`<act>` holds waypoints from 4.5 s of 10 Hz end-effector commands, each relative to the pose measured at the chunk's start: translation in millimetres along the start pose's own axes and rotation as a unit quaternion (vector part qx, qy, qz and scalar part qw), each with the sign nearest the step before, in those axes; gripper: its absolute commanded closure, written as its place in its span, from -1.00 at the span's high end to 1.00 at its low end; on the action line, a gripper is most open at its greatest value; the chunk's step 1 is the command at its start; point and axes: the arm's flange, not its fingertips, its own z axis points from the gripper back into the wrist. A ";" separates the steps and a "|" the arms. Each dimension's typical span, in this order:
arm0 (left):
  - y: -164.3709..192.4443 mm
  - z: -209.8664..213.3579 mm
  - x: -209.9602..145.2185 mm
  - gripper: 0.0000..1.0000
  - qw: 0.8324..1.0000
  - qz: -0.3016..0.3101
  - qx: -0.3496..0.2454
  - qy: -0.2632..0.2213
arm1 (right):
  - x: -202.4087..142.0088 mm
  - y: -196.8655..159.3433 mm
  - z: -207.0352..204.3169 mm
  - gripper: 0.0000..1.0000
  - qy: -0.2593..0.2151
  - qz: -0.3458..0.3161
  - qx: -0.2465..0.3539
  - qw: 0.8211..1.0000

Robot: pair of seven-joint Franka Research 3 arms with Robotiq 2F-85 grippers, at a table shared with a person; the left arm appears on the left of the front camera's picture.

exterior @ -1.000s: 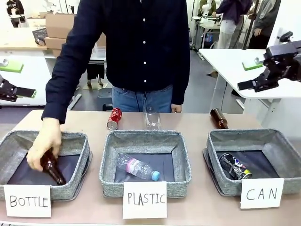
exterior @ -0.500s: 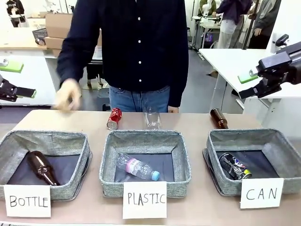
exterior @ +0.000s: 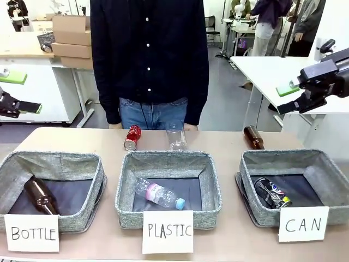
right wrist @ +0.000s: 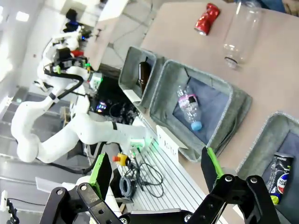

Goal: Sort the can waste into the basket.
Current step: Pick up the can waste from the table and place it in the right Fabric basket.

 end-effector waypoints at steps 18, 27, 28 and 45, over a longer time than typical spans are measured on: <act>270.1 -275.8 189.2 1.00 0.854 0.113 0.501 0.084 | 1.5 1.0 3.3 1.00 0.003 0.014 -0.001 1.000; 309.6 -296.8 191.7 -0.19 0.838 0.135 0.516 0.112 | 1.5 1.0 3.3 1.00 0.003 0.014 -0.001 1.000; 310.2 -294.8 192.4 -1.00 0.843 0.133 0.511 0.106 | 1.5 1.0 3.3 1.00 0.003 0.014 -0.001 1.000; 63.5 -153.3 19.2 -1.00 0.931 -0.212 0.124 0.270 | 1.5 1.0 3.3 1.00 0.003 0.014 -0.001 1.000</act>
